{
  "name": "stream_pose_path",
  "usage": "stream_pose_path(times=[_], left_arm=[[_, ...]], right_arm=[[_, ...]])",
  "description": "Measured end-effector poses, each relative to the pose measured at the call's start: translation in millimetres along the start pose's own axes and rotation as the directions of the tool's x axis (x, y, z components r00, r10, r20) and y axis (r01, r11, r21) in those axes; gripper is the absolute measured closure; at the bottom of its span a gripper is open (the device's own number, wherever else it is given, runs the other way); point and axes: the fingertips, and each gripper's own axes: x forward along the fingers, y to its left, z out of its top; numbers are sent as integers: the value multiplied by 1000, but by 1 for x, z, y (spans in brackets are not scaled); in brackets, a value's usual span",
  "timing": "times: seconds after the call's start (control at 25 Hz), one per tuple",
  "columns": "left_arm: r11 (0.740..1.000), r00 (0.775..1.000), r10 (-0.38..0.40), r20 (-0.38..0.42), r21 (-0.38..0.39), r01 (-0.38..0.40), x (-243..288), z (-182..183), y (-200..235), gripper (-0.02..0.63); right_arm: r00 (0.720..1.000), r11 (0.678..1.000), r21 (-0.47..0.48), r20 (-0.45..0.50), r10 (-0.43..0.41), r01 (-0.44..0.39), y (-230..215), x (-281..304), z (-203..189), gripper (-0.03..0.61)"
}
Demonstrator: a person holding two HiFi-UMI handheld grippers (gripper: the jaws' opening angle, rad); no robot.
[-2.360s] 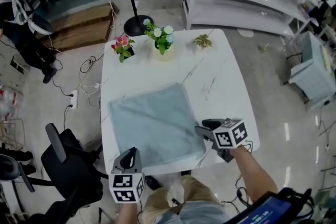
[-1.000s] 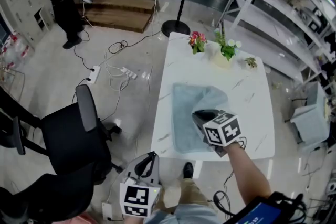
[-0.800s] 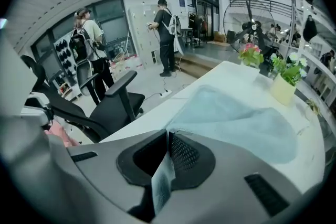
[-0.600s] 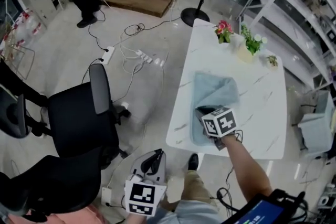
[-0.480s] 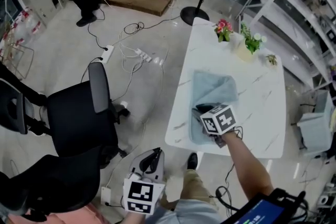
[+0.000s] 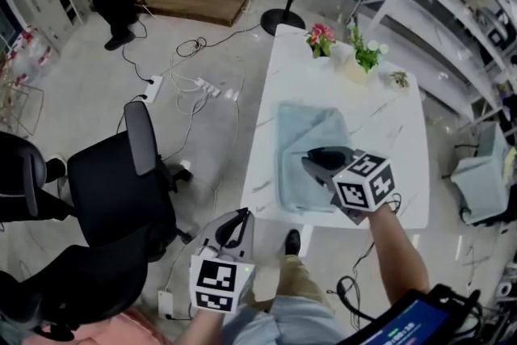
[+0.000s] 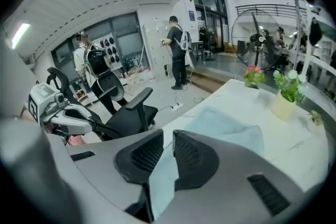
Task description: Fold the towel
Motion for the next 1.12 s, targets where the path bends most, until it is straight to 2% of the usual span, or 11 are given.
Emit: stream_pose_path(times=[0.08, 0.2, 0.28, 0.48, 0.64, 0.8, 0.96, 1.04, 1.12], left_arm=[[1000, 1000, -8, -7, -1, 8, 4, -3, -3, 601], [1000, 999, -31, -24, -1, 31, 13, -8, -9, 601], [999, 998, -51, -35, 4, 51, 17, -10, -16, 601], [992, 992, -119, -43, 33, 120, 45, -3, -49, 601], [983, 983, -168, -75, 65, 173, 78, 2, -81, 601], [977, 975, -176, -133, 97, 189, 120, -6, -104, 601], [976, 961, -154, -231, 116, 184, 161, -38, -109, 601], [977, 947, -153, -284, 102, 188, 174, -52, -105, 603], [980, 939, -151, -310, 76, 183, 180, -60, -99, 603]], right_arm=[[1000, 999, 42, -9, -20, 21, -12, -9, -21, 528], [995, 997, 56, -89, -44, 49, -19, -4, -67, 529], [989, 994, 51, -115, -96, 102, -29, -5, -87, 529], [967, 963, 108, -80, -240, 248, -91, -42, -89, 514], [960, 947, 163, -85, -267, 278, -145, -56, -92, 514], [970, 960, 168, -129, -204, 225, -178, -39, -105, 515], [980, 986, 139, -186, -65, 92, -184, -7, -118, 523], [990, 990, 138, -143, 11, 9, -180, 2, -99, 525], [994, 990, 125, -72, 78, -69, -174, 10, -63, 525]])
